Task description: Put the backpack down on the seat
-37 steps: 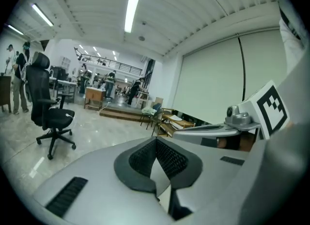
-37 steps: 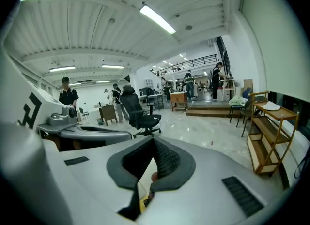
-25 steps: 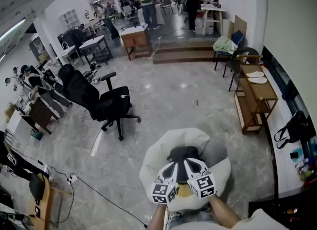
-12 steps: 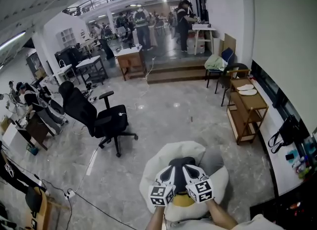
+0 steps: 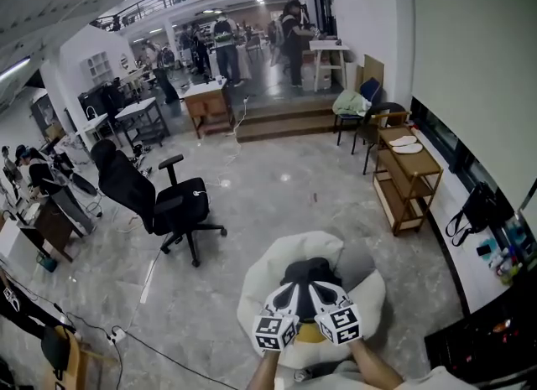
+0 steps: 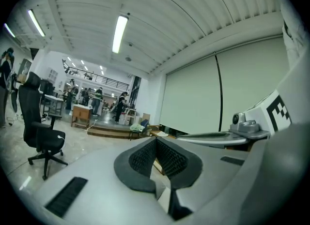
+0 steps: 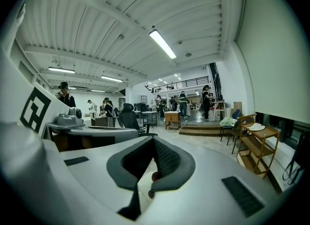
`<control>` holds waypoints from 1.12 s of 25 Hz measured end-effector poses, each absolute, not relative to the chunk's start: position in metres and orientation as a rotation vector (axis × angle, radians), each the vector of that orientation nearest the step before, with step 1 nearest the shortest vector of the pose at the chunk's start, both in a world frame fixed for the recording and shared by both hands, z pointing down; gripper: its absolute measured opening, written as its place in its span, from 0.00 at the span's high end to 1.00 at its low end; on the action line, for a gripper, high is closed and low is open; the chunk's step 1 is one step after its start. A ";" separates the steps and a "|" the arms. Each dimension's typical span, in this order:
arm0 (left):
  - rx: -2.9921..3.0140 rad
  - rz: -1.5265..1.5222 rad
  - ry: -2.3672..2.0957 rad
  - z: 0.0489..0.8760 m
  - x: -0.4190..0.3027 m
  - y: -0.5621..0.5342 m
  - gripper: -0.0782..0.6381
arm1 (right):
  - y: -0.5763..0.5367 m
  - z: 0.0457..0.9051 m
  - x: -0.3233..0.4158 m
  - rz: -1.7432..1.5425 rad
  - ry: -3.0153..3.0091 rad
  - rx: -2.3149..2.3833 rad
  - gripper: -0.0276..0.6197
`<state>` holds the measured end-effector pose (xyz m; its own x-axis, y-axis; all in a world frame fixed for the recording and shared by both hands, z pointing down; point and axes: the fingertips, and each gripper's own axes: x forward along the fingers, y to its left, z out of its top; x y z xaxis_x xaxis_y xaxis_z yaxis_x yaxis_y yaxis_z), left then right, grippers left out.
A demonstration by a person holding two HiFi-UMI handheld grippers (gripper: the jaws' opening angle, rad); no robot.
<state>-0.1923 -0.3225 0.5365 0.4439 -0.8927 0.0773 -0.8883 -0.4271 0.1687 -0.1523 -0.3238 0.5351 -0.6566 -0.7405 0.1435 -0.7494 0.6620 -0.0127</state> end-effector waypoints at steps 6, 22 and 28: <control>2.510 -0.027 -1.567 0.534 -0.185 -0.298 0.85 | -0.302 0.528 -0.146 0.111 -2.762 1.239 0.92; 2.520 -0.030 -1.563 0.537 -0.104 -0.181 0.85 | -0.178 0.544 -0.078 0.137 -2.770 1.194 0.92; 2.516 -0.017 -1.545 0.549 -0.075 -0.130 0.85 | -0.128 0.552 -0.053 0.145 -2.768 1.187 0.92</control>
